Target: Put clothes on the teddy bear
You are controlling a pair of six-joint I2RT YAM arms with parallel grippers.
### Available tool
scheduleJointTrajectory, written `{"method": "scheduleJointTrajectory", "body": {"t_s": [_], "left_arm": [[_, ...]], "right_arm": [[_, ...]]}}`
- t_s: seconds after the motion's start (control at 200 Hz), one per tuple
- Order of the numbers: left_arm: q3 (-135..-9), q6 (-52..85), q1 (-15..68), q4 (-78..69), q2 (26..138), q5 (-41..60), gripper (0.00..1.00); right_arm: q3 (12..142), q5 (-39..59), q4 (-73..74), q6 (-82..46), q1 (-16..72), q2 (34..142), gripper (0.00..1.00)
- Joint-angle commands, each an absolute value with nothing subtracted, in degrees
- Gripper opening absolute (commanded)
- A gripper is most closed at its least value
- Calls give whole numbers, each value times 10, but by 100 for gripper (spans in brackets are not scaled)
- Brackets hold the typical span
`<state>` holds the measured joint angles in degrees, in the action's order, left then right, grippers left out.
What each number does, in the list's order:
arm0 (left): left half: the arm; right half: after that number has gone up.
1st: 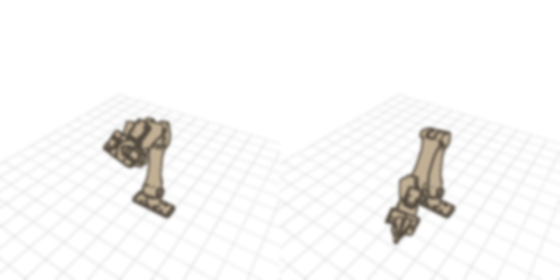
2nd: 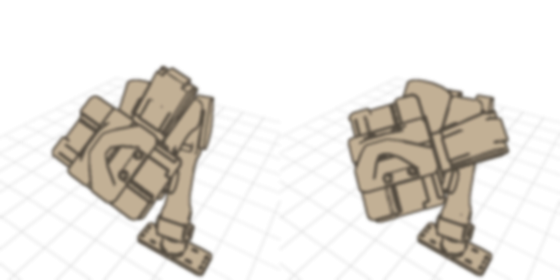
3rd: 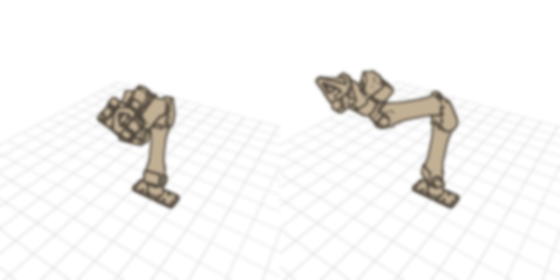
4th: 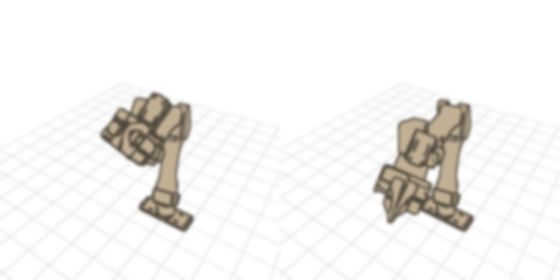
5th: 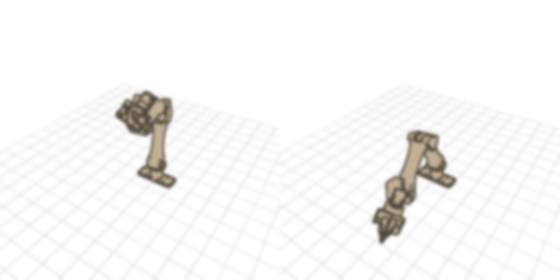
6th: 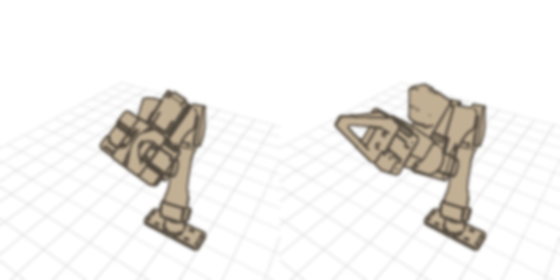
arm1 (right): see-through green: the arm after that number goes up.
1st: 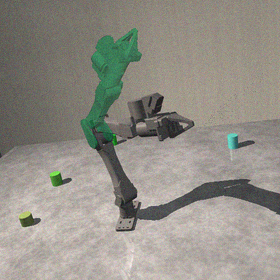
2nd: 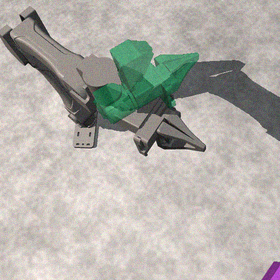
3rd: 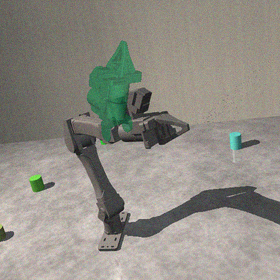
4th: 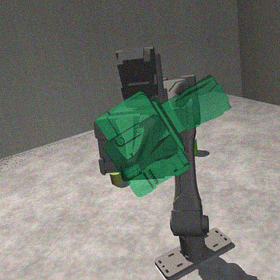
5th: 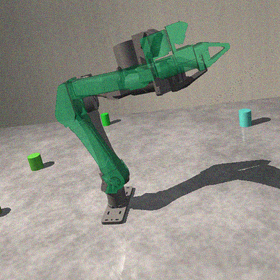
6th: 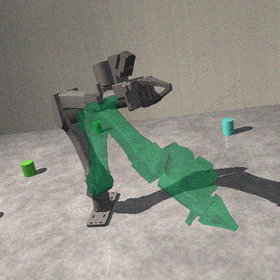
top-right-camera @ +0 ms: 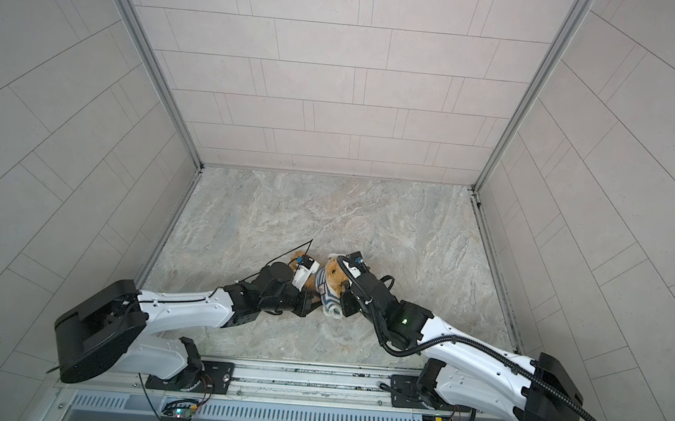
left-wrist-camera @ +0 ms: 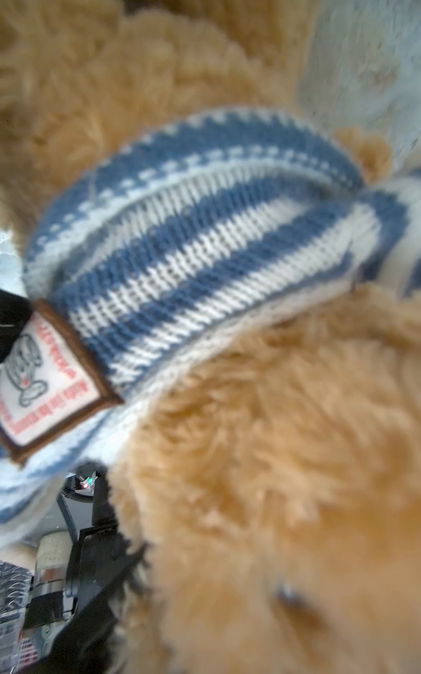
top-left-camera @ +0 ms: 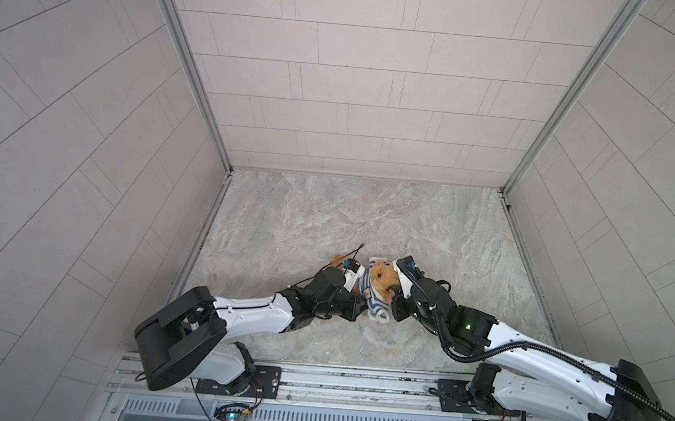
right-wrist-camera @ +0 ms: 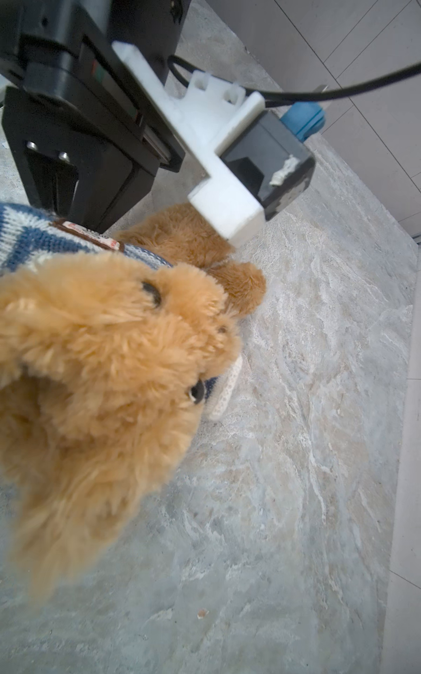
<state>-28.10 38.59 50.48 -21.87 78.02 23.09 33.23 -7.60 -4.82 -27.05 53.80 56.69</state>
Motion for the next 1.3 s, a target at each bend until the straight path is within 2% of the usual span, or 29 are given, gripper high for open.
{"method": "scheduleJointTrajectory", "body": {"t_s": [0.0, 0.14, 0.245, 0.355, 0.591, 0.876, 1.297], "left_arm": [[-269, 388, 488, -271, 756, 255, 0], [-253, 376, 474, -213, 740, 238, 0], [-234, 377, 474, -210, 721, 229, 10], [-222, 373, 473, -188, 683, 213, 16], [-214, 350, 472, -86, 557, 192, 34], [-223, 355, 440, 17, 412, 189, 38], [-248, 365, 346, 0, 421, 279, 45]], "right_arm": [[319, -33, 5, -280, 540, 537, 0], [311, -30, 5, -267, 529, 506, 0], [321, -19, -9, -248, 519, 495, 0], [327, -5, -18, -208, 511, 484, 0], [312, 15, -19, -50, 508, 446, 0], [293, 73, 24, 117, 504, 427, 0], [296, 202, 31, 218, 504, 436, 0]]}}
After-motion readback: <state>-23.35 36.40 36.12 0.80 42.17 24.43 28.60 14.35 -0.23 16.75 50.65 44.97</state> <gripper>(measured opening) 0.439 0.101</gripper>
